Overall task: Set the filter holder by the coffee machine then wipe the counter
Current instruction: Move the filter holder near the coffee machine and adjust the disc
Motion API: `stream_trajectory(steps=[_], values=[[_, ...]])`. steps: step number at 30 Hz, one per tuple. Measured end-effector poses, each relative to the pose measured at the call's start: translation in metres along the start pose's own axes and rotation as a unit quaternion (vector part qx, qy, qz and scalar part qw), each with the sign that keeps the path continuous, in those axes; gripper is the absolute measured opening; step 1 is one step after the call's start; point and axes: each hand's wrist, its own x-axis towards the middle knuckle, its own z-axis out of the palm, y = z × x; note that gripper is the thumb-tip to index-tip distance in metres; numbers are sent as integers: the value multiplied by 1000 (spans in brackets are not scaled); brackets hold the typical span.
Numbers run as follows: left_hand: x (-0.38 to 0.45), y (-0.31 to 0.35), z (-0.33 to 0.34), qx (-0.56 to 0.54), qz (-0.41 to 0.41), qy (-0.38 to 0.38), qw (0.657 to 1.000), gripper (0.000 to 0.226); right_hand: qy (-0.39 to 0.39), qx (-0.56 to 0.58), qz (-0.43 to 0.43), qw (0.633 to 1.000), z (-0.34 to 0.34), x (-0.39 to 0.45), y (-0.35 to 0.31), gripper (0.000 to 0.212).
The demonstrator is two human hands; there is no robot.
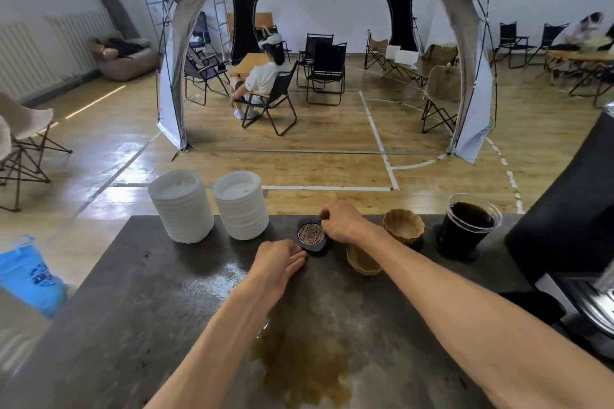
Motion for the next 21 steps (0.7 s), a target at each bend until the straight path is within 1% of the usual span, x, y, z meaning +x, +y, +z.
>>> stream_trajectory(steps=[5,10,13,14,16,18,19,21], values=[[-4,3,1,18,30,-21,999,31,85,90,32,992,-7,-10,9,14],[-38,18,21,32,133,-47,989,24,178,173,34,968,-42,-54,17,11],[-67,20,39,51,186,-91,977,23,254,211,36,943,-67,-97,28,11],[-79,20,47,63,205,-114,970,27,279,219,32,935,-74,-112,33,13],[-100,16,66,87,230,-146,958,44,319,230,23,919,-86,-141,43,15],[-118,7,86,123,255,-162,945,58,339,233,11,911,-97,-168,58,16],[-125,2,95,138,264,-166,940,62,342,233,10,910,-102,-179,67,17],[-137,-10,111,156,271,-178,933,62,346,230,27,909,-110,-200,87,19]])
